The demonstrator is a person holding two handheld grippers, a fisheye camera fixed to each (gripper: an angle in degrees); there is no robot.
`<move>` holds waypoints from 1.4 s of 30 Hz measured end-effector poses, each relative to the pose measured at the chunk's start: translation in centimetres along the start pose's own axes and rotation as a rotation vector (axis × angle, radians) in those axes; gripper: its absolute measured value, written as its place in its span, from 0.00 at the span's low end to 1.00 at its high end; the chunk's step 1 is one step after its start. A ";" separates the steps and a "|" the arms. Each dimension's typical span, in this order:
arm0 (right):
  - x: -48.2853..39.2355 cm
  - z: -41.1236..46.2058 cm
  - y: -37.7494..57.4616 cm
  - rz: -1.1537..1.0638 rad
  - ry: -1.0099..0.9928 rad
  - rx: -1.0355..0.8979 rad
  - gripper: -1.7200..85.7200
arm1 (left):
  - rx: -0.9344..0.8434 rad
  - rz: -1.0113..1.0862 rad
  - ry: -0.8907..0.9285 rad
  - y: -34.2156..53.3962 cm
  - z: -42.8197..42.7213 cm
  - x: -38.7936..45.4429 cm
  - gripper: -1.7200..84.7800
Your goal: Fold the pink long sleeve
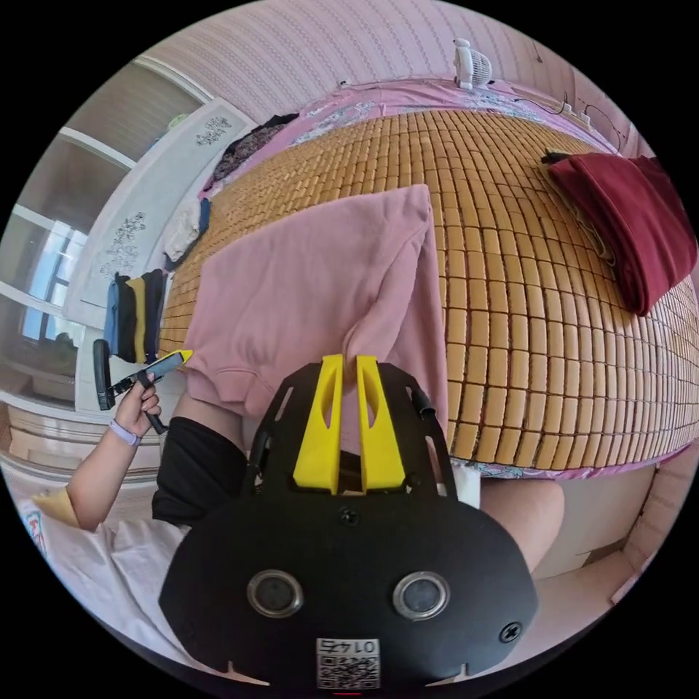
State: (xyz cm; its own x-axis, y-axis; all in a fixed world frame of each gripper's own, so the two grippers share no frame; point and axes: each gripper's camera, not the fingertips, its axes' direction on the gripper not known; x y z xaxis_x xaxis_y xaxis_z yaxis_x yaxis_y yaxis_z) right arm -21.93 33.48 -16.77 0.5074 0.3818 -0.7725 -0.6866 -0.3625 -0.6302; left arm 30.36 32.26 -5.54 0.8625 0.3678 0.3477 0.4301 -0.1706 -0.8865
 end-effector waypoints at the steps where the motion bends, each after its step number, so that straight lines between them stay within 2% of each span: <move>1: -0.1 -2.0 -0.1 -0.034 -0.049 0.037 0.05 | 0.023 0.049 0.009 -0.2 -1.8 0.8 0.07; 6: 0.8 -4.2 0.0 -0.094 -0.001 -0.042 0.04 | -0.006 0.086 0.090 0.2 -4.5 1.1 0.07; 9: 1.5 -0.6 -0.3 -0.103 0.058 -0.139 0.04 | -0.089 0.090 0.012 0.3 -0.5 1.0 0.08; 11: 0.8 2.8 -0.4 -0.161 0.174 -0.220 0.05 | -0.185 0.125 -0.047 0.2 3.1 1.9 0.08; 14: -0.8 4.5 -0.3 -0.237 0.286 -0.212 0.05 | -0.202 0.146 -0.075 -0.6 3.7 2.7 0.09; 21: -2.1 4.8 -0.4 -0.201 0.339 -0.138 0.05 | -0.171 0.149 -0.094 -1.4 3.2 4.4 0.08; 25: -3.4 5.4 -2.6 -0.174 0.314 -0.180 0.05 | -0.136 0.166 -0.165 -4.0 2.5 5.6 0.07; 29: -4.3 6.2 -4.5 -0.138 0.240 -0.135 0.06 | -0.129 0.201 -0.270 -7.4 3.0 5.9 0.07; 32: -4.2 5.7 -5.0 -0.118 0.179 -0.138 0.07 | -0.132 0.108 -0.176 -8.4 2.4 4.3 0.09; 36: -4.8 3.4 -5.5 -0.244 0.169 -0.182 0.06 | -0.097 0.110 -0.187 -7.0 -1.0 3.2 0.11; 39: -6.5 1.5 -7.9 -0.373 0.277 -0.152 0.04 | 0.019 0.199 -0.241 -6.8 -4.3 4.6 0.09; 42: -10.1 2.1 -13.9 -0.480 0.264 -0.107 0.02 | 0.071 0.300 -0.162 -10.6 -4.2 8.2 0.07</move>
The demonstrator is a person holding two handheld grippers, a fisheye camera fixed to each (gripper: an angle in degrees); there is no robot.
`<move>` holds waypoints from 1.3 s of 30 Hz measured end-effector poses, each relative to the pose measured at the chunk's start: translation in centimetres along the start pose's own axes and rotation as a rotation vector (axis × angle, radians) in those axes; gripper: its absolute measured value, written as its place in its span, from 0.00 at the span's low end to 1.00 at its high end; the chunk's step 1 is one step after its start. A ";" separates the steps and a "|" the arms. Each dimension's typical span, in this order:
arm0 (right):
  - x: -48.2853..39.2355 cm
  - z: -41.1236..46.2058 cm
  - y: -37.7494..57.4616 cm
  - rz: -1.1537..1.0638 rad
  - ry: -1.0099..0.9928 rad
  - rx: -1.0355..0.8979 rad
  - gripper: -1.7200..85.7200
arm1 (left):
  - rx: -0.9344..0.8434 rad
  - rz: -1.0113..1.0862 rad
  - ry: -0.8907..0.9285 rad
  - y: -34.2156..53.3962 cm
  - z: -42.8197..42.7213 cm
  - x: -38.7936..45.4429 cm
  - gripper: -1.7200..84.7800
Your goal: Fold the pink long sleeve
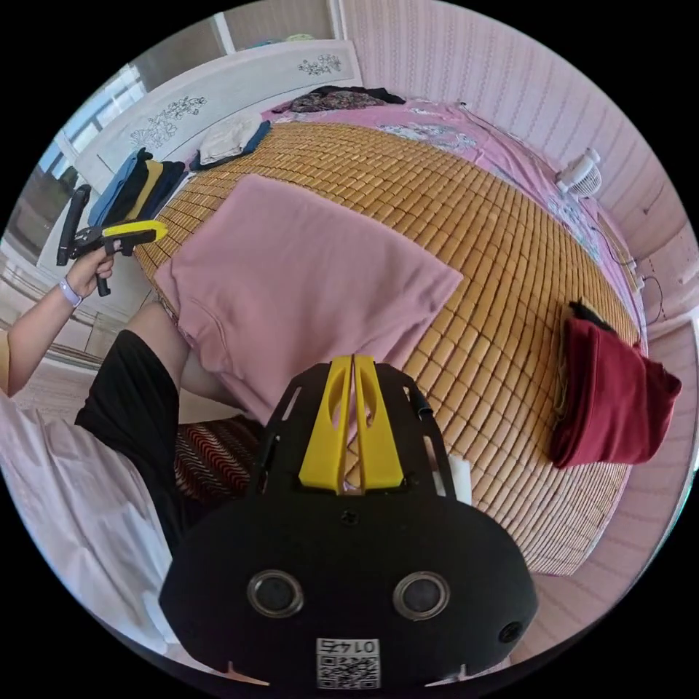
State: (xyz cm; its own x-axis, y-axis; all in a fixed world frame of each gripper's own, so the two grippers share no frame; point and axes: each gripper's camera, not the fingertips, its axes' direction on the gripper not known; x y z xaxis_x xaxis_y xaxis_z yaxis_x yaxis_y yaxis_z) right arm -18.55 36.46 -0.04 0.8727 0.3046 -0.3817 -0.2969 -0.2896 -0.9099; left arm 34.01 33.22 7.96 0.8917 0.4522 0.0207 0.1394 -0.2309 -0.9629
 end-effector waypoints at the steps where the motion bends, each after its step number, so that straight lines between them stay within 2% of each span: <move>1: -0.7 0.3 -3.8 -0.042 -0.016 0.018 0.02 | 0.022 0.021 0.028 -2.4 0.9 1.2 0.06; 7: -4.8 6.1 -21.5 -0.146 -0.039 -0.020 0.02 | 0.049 0.008 0.043 -12.9 7.4 3.6 0.01; 9: -5.0 9.1 -24.5 -0.122 -0.022 -0.083 0.02 | 0.018 -0.015 0.016 -14.7 9.8 2.7 0.01; 11: -4.7 13.1 -26.3 -0.096 -0.012 -0.165 0.02 | -0.098 -0.006 0.003 -15.7 13.8 1.5 0.01; 14: -3.4 14.3 -27.3 0.006 -0.079 -0.144 0.01 | -0.118 -0.059 0.082 -15.3 15.6 -0.3 0.01; 21: -2.9 11.4 -27.3 -0.046 -0.174 -0.067 0.02 | -0.079 -0.150 0.177 -14.2 13.4 -2.4 0.01; 24: -0.1 7.3 -24.7 -0.018 -0.076 -0.004 0.02 | 0.053 -0.162 0.148 -13.3 9.5 -2.4 0.01; 26: 2.9 6.5 -22.8 0.063 0.035 -0.025 0.02 | 0.105 -0.095 0.216 -14.0 8.7 0.2 0.01; 28: 4.1 8.7 -22.5 0.094 0.040 -0.145 0.02 | 0.073 -0.020 0.257 -15.4 10.1 3.5 0.01; 30: 3.9 12.5 -22.2 0.078 0.012 -0.291 0.02 | 0.001 0.031 0.207 -16.4 12.5 6.5 0.01; 31: 3.6 12.9 -21.8 0.092 0.031 -0.230 0.02 | -0.054 0.048 0.152 -16.5 14.3 7.5 0.01; 34: 2.7 13.1 -21.7 0.147 0.057 -0.191 0.02 | -0.019 0.005 0.165 -16.0 14.7 7.3 0.01; 39: 0.5 12.9 -21.9 0.129 0.129 -0.154 0.02 | -0.010 0.048 0.143 -15.3 10.5 8.6 0.01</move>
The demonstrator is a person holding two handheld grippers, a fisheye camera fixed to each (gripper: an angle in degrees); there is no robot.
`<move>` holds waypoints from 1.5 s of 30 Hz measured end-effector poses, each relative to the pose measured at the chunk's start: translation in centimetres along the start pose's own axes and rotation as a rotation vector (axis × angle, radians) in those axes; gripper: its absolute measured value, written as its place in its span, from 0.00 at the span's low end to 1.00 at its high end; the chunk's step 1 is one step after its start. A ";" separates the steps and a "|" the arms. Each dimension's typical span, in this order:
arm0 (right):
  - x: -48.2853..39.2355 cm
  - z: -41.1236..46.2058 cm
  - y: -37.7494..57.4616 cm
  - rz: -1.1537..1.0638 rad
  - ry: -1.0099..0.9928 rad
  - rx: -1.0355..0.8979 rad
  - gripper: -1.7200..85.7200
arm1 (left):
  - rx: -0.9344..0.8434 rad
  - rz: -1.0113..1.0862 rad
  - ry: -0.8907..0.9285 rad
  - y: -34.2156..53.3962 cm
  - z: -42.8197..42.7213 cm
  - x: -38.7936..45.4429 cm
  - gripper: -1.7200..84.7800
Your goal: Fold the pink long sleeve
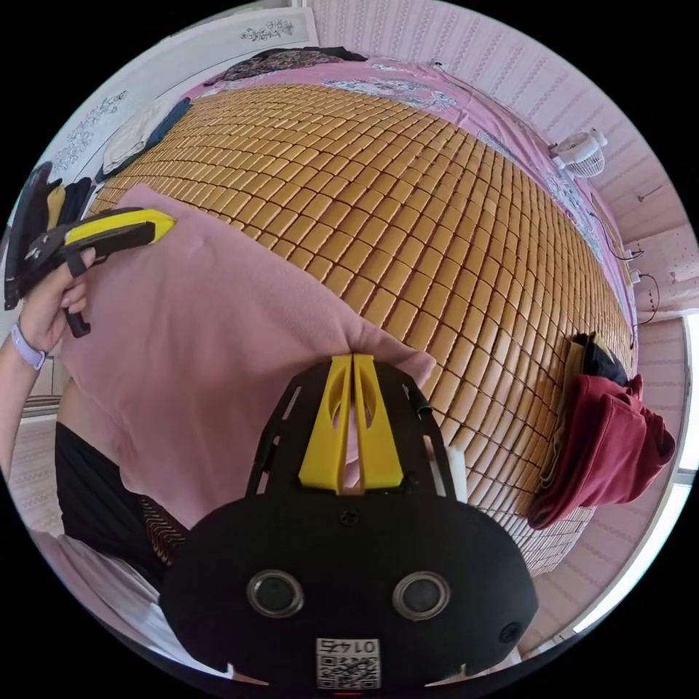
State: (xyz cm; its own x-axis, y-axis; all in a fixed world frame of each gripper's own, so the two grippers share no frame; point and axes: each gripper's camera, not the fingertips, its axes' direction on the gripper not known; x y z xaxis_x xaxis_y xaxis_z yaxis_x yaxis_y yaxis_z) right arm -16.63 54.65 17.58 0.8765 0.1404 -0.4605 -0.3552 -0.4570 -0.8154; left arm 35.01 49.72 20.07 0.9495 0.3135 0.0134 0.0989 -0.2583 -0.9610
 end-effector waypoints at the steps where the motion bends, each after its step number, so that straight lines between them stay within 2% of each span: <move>1: 0.2 -0.4 0.1 0.013 -0.023 0.012 0.01 | 0.026 0.028 0.006 1.4 -2.1 1.0 0.01; 4: 0.6 -2.8 0.4 0.021 -0.036 0.040 0.01 | 0.088 0.121 0.066 7.6 -6.7 4.8 0.01; 7: -1.5 -6.9 -0.4 -0.023 0.062 0.140 0.01 | 0.031 0.174 0.120 13.6 -6.7 9.2 0.01; 9: -4.2 -9.0 -2.1 -0.122 -0.020 0.190 0.01 | -0.017 0.191 0.110 16.4 -6.0 11.7 0.01; 12: -10.4 -7.6 -6.8 -0.320 -0.173 0.028 0.01 | -0.074 0.138 0.080 20.1 -4.4 13.6 0.01; 14: -15.1 -4.0 -9.7 -0.406 -0.126 -0.118 0.01 | 0.002 0.101 0.076 21.7 -4.8 13.8 0.01; 17: -17.8 0.1 -11.1 -0.390 -0.013 -0.205 0.01 | -0.030 0.113 0.072 21.4 -5.2 14.4 0.01; 20: -18.1 1.1 -11.7 -0.375 0.000 -0.282 0.01 | -0.052 0.122 0.090 21.0 -5.6 14.6 0.01; 24: -16.6 1.8 -10.7 -0.319 -0.059 -0.293 0.01 | -0.010 0.114 0.092 21.9 -6.3 15.0 0.01; 27: -16.5 1.6 -7.7 -0.333 -0.016 -0.214 0.01 | -0.003 0.133 0.066 22.0 -7.0 16.0 0.01; 30: -15.7 -0.6 -2.5 -0.370 0.017 -0.040 0.01 | 0.001 0.152 0.100 22.5 -8.7 16.5 0.01; 33: -10.5 -3.6 6.2 -0.233 -0.161 0.131 0.02 | 0.077 0.201 0.150 23.7 -11.1 17.6 0.03; 35: -5.2 -4.4 15.4 -0.071 -0.258 0.198 0.04 | 0.125 0.236 0.167 24.0 -12.4 19.2 0.09; 40: 2.1 -0.9 32.9 0.221 -0.260 0.111 0.15 | 0.168 0.323 0.223 23.5 -13.4 23.6 0.15; 45: 5.0 4.0 42.6 0.383 -0.445 0.063 0.13 | 0.147 0.448 0.234 22.2 -13.7 28.6 0.18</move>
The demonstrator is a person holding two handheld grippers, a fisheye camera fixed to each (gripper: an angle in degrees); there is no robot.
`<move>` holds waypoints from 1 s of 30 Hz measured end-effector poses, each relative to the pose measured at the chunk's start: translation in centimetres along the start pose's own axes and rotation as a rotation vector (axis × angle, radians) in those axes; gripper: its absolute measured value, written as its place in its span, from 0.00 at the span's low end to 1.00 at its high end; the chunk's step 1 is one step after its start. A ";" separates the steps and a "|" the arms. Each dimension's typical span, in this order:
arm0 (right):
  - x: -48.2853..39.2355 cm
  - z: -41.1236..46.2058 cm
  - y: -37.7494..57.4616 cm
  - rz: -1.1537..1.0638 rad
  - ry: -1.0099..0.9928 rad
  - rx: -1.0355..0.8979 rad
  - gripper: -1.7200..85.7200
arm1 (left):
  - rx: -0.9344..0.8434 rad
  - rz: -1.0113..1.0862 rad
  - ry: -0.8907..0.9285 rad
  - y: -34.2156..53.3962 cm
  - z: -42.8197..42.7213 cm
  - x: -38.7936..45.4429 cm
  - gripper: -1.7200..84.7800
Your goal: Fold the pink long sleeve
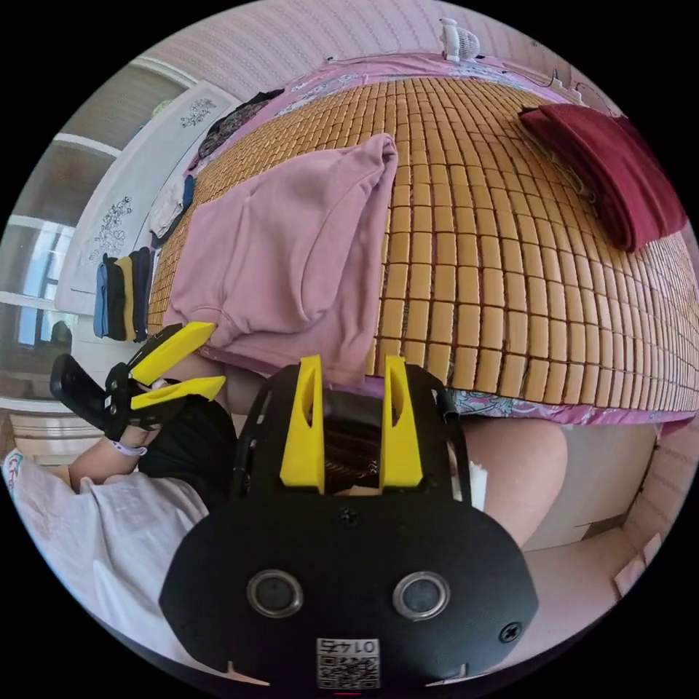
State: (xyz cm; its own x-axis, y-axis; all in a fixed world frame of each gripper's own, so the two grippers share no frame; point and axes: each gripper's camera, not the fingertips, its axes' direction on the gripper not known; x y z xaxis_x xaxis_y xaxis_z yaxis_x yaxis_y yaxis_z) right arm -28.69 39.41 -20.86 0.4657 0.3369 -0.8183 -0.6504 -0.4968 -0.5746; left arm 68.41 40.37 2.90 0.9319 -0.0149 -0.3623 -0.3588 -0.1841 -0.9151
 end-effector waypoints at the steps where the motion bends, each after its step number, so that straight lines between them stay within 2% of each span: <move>1: 1.5 0.7 0.9 0.043 -0.082 -0.020 0.10 | -0.010 0.020 -0.002 -1.0 0.3 0.6 0.18; 2: 2.4 0.9 1.5 0.060 -0.164 -0.015 0.07 | -0.023 0.033 -0.006 -2.0 0.5 1.0 0.19; 7: 2.6 -2.3 4.1 -0.024 -0.371 0.132 0.05 | -0.085 0.146 0.001 -5.6 1.9 1.9 0.22; 10: 4.1 -3.6 6.3 0.040 -0.534 0.188 0.05 | -0.148 0.133 0.006 -6.5 3.8 1.5 0.19; 11: 4.3 -3.6 7.2 0.055 -0.581 0.180 0.05 | -0.164 0.096 0.002 -6.4 4.2 1.2 0.14; 14: 3.5 -3.6 9.8 -0.030 -0.464 0.146 0.06 | -0.188 -0.015 -0.018 -5.1 3.9 0.6 0.06; 16: 4.8 -4.2 11.8 -0.040 -0.422 0.188 0.07 | -0.173 -0.018 0.009 -3.6 3.1 0.7 0.05; 19: 10.9 -4.5 15.6 0.164 -0.389 0.348 0.09 | -0.188 -0.002 0.037 -0.9 1.2 0.4 0.04; 22: 15.9 -1.8 16.5 0.313 -0.393 0.320 0.14 | -0.170 -0.044 0.065 1.5 -1.5 -0.5 0.04; 25: 17.7 1.0 16.0 0.346 -0.421 0.327 0.17 | -0.139 -0.088 0.060 3.5 -4.2 -1.2 0.04; 27: 19.3 3.8 15.3 0.438 -0.542 0.280 0.18 | -0.122 -0.097 0.049 4.5 -5.6 -1.7 0.04; 28: 20.4 5.5 15.2 0.509 -0.677 0.275 0.17 | -0.115 -0.102 0.036 5.1 -6.3 -2.2 0.04; 30: 21.2 6.9 15.5 0.583 -0.810 0.324 0.16 | -0.101 -0.122 0.034 5.9 -7.2 -3.2 0.04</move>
State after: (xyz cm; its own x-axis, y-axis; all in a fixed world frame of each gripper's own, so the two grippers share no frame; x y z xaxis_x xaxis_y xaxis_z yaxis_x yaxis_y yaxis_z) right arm -33.05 44.38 -47.23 -0.4343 0.6085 -0.6642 -0.8302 -0.5565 0.0329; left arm 63.67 32.29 -0.11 0.9702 -0.0195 -0.2417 -0.2371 -0.2847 -0.9288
